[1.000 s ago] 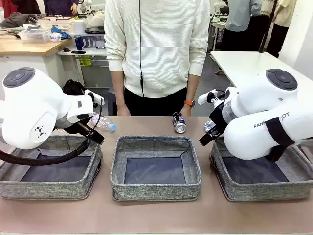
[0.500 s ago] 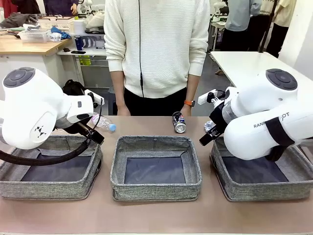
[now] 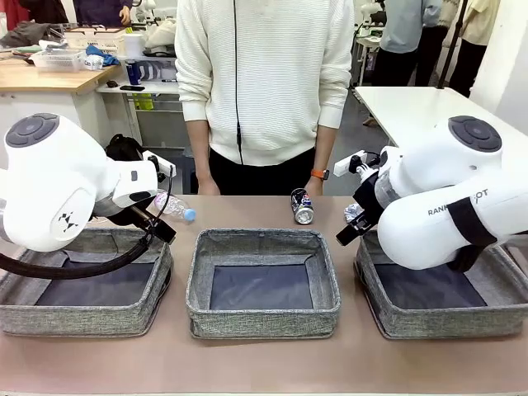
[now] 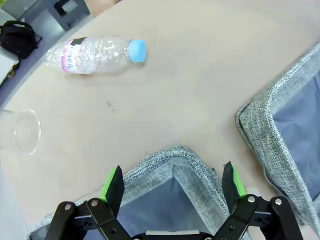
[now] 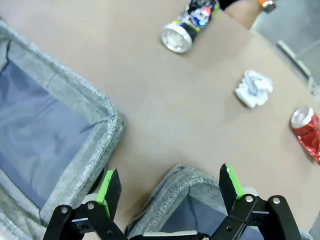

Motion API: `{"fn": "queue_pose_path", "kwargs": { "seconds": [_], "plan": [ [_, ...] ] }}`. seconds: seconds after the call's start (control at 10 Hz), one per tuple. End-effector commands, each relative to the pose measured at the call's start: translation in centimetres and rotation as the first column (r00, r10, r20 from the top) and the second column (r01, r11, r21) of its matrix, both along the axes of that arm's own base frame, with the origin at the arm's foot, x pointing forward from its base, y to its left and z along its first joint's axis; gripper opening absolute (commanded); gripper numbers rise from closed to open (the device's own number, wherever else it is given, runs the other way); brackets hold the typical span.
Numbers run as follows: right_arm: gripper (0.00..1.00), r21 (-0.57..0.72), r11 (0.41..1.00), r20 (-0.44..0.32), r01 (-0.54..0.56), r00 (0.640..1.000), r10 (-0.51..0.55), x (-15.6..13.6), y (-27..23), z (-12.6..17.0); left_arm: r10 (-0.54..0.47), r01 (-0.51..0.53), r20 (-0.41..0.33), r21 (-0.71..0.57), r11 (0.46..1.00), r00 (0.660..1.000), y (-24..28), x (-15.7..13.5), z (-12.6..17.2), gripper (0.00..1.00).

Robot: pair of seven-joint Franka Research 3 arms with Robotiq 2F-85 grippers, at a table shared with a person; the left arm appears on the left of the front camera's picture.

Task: Sort the waste into the appropriate baskets.
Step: Pick up the waste item pointed out by the person.

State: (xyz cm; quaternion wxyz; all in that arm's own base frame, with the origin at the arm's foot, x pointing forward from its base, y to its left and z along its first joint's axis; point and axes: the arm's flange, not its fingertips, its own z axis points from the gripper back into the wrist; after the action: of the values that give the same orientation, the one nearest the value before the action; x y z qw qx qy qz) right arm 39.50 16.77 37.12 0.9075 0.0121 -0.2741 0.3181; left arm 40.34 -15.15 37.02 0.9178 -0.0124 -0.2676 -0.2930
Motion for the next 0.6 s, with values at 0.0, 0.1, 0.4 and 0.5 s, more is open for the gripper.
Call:
{"fn": "queue_pose_path", "kwargs": {
  "seconds": [0.0,0.1,0.4,0.5],
  "plan": [
    [1.00,-0.027,0.999,0.056,-0.030,0.998,0.031,-0.8,0.0,3.6,-0.030,0.030,0.018,0.022,0.999,0.999,-0.4,-1.1,3.7,1.00],
    [1.00,-0.086,0.995,0.125,-0.042,0.991,0.053,-2.4,-0.1,7.9,-0.049,0.049,0.038,-0.002,0.999,0.998,-0.1,-2.8,8.4,1.00],
    [1.00,-0.156,0.988,0.219,-0.003,0.975,0.038,-10.0,0.7,15.5,-0.013,0.026,0.211,-0.059,0.998,0.977,2.5,-10.7,17.9,1.00],
    [1.00,-0.143,0.988,0.254,0.059,0.967,-0.022,-10.6,0.5,14.9,0.051,-0.034,0.282,-0.062,0.997,0.958,2.7,-11.2,17.3,1.00]
  ]
}}
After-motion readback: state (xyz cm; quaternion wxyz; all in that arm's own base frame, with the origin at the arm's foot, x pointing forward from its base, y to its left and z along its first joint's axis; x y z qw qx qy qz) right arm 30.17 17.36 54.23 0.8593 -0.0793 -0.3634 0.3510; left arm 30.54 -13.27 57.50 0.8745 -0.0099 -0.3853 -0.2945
